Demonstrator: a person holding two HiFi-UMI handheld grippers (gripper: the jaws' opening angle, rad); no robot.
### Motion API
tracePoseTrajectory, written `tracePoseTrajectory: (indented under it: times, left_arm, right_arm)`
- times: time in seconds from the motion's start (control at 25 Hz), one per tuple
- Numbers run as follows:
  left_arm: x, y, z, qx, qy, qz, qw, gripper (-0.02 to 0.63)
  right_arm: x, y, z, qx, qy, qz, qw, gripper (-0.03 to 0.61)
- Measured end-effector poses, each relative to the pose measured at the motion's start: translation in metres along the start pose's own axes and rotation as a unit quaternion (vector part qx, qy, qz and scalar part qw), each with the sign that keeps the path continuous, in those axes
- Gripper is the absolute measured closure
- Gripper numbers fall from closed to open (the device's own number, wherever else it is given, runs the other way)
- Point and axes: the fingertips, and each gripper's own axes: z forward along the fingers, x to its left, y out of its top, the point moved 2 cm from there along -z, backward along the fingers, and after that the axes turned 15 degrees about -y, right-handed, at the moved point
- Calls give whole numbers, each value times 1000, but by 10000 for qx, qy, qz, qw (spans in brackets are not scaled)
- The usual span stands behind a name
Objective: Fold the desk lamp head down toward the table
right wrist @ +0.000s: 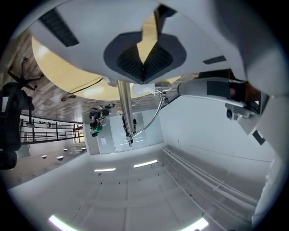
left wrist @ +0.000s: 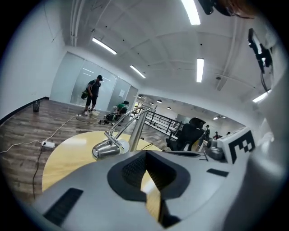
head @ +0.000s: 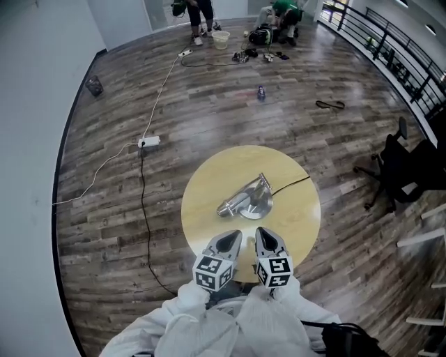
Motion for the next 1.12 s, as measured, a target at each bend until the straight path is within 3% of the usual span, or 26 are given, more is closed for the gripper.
tracePoseTrajectory:
  times: [0.68, 1.12]
  left_arm:
    - [-12, 14, -18, -166, -284, 380, 9987, 614]
    - [-86, -5, -92, -608, 82, 675, 9958, 614]
  right_arm:
    - [5, 29, -43, -488, -205, 201, 9984, 568]
    - [26, 18, -135, -829, -115, 306, 9960, 568]
